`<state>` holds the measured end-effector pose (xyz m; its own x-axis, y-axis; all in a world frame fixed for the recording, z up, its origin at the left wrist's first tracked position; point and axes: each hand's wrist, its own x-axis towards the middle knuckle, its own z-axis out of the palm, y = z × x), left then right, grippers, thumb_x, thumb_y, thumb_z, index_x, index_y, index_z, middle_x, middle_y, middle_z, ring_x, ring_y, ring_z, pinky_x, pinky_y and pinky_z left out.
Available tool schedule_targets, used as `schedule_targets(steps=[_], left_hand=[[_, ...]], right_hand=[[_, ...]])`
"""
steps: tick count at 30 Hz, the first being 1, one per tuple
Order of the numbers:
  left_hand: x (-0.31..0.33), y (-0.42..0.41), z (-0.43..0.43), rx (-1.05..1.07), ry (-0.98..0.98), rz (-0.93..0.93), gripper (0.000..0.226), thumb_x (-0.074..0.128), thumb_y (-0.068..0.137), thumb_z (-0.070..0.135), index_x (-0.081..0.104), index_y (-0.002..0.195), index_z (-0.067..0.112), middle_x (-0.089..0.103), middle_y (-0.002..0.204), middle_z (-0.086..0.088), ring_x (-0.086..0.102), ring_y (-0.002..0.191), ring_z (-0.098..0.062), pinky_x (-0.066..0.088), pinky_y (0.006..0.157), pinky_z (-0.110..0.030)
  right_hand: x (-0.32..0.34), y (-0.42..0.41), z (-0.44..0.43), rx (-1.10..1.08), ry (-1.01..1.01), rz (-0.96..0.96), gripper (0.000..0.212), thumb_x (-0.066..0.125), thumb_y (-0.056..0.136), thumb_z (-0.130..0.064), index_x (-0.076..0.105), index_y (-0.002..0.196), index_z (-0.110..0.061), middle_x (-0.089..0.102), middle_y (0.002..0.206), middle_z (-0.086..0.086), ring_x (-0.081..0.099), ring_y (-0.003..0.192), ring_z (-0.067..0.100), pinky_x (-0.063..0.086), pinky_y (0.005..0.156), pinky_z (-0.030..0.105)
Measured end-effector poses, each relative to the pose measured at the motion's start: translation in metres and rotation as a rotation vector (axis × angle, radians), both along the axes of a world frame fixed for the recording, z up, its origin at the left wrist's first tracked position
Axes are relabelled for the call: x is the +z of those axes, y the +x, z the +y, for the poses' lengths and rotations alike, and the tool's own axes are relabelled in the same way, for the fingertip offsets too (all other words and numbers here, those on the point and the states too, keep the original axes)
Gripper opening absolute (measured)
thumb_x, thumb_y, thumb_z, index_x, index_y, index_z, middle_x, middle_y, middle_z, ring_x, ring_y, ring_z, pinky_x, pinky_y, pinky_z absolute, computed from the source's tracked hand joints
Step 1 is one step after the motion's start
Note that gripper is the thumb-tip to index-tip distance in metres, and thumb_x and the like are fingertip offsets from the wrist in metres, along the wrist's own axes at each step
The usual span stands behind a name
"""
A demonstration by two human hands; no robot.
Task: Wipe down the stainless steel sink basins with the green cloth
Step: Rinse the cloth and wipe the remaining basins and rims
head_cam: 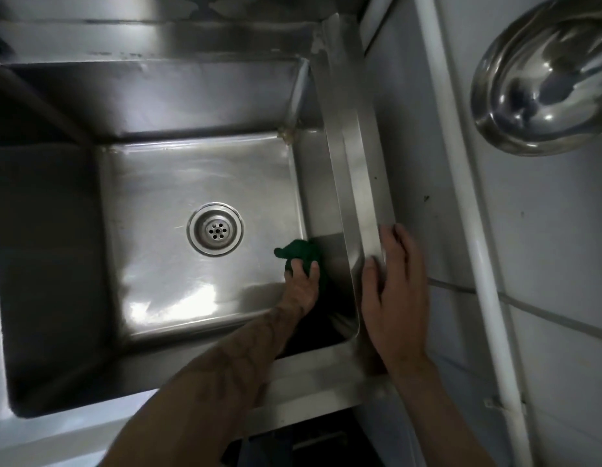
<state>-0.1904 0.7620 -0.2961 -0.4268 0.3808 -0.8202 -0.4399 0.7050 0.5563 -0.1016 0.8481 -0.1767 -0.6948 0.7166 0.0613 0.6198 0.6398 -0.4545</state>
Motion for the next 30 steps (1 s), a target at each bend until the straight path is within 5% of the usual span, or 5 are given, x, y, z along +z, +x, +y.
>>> schedule_targets(steps=[8,13,20,27,30], left_hand=[[0.083,0.003,-0.009,0.058,0.147,-0.151,0.025,0.042,0.115,0.022,0.04,0.09,0.02,0.051,0.084,-0.001,0.05,0.077,-0.011,0.038,0.054,-0.003],[0.058,-0.002,-0.001,0.077,0.051,-0.148,0.039,0.041,0.113,0.043,0.04,0.137,0.013,0.053,0.14,-0.02,0.056,0.125,-0.034,0.046,0.104,-0.031],[0.078,0.007,0.006,0.361,0.367,-0.047,0.009,0.049,0.104,0.057,0.051,0.103,0.049,0.062,0.119,-0.015,0.064,0.108,-0.03,0.056,0.093,-0.049],[0.051,0.0,0.028,0.425,0.165,0.07,0.027,0.046,0.112,0.037,0.05,0.126,0.014,0.055,0.121,-0.014,0.055,0.114,-0.034,0.045,0.096,-0.041],[0.048,-0.001,0.031,0.479,0.186,0.124,0.028,0.046,0.108,0.047,0.054,0.126,0.027,0.06,0.122,-0.012,0.059,0.114,-0.03,0.048,0.099,-0.041]], right_hand=[[-0.003,-0.004,-0.002,0.002,0.043,-0.078,0.045,0.05,0.108,-0.021,0.05,0.153,-0.015,0.036,0.164,0.012,0.045,0.145,0.026,0.049,0.11,0.043],[-0.003,-0.004,-0.002,0.008,0.024,-0.068,0.044,0.043,0.111,-0.023,0.048,0.154,-0.017,0.033,0.166,0.009,0.044,0.146,0.024,0.051,0.109,0.044],[-0.004,-0.002,0.002,0.01,-0.011,-0.079,0.048,0.046,0.11,-0.026,0.042,0.157,-0.022,0.03,0.168,0.009,0.04,0.149,0.025,0.048,0.111,0.049],[-0.003,-0.041,0.027,0.039,0.057,-0.157,0.054,0.04,0.107,-0.035,0.037,0.159,-0.022,0.034,0.165,0.011,0.048,0.142,0.03,0.05,0.106,0.05],[-0.006,-0.043,0.028,0.055,0.026,-0.133,0.055,0.038,0.108,-0.035,0.032,0.161,-0.022,0.035,0.164,0.012,0.051,0.139,0.031,0.054,0.1,0.053]])
